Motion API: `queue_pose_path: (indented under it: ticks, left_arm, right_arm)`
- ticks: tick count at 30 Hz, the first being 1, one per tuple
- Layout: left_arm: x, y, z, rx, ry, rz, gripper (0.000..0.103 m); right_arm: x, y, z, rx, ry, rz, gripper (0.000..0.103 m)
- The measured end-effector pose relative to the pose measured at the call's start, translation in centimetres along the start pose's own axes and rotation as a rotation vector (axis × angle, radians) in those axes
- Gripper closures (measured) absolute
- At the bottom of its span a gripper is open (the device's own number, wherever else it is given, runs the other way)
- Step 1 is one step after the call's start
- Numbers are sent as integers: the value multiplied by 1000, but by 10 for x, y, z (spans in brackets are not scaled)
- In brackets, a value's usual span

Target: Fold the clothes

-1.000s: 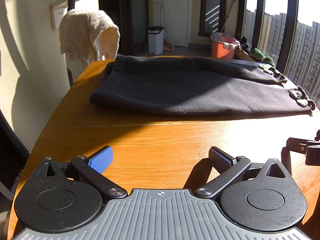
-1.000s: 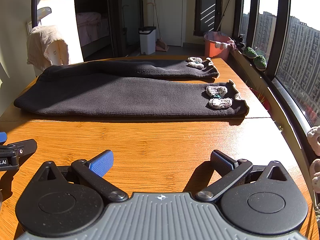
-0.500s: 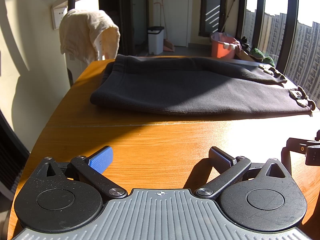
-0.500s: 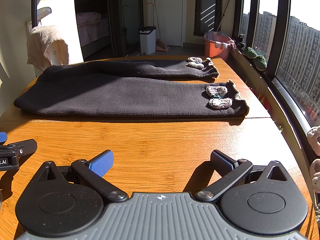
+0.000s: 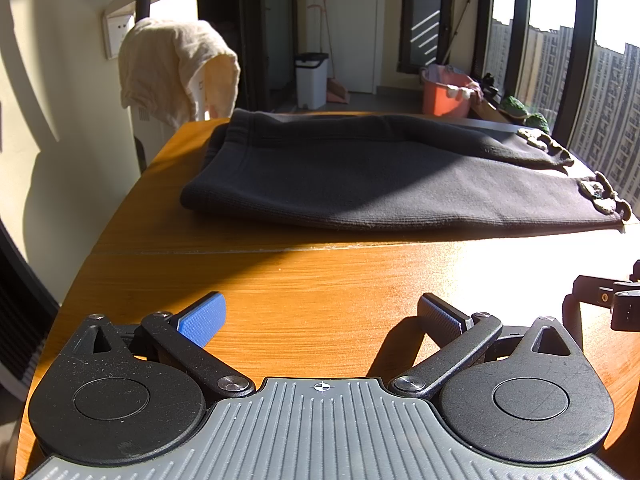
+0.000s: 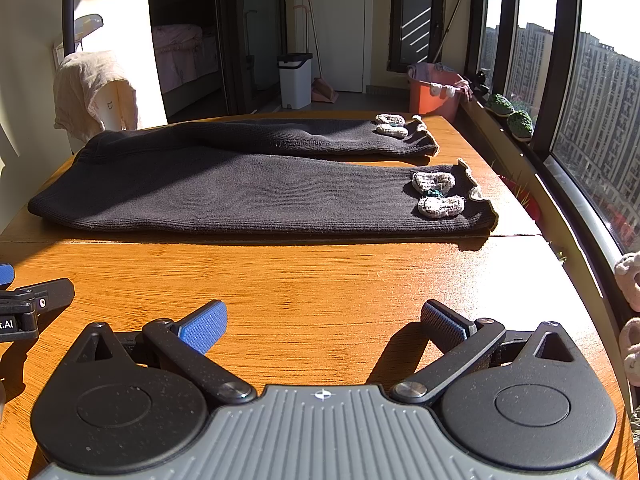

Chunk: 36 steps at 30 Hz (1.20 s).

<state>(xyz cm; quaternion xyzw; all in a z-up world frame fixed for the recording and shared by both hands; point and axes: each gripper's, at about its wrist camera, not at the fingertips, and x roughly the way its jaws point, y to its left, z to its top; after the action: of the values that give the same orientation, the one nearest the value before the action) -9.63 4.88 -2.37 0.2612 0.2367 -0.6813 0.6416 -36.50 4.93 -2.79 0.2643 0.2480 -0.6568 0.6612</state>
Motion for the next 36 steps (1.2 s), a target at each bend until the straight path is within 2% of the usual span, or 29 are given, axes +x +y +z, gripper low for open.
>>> queue_pose_path:
  ticks: [36]
  left_arm:
    - [0, 0, 2, 5, 17, -8, 0]
  right_arm:
    - [0, 0, 0, -2, 1, -4, 0]
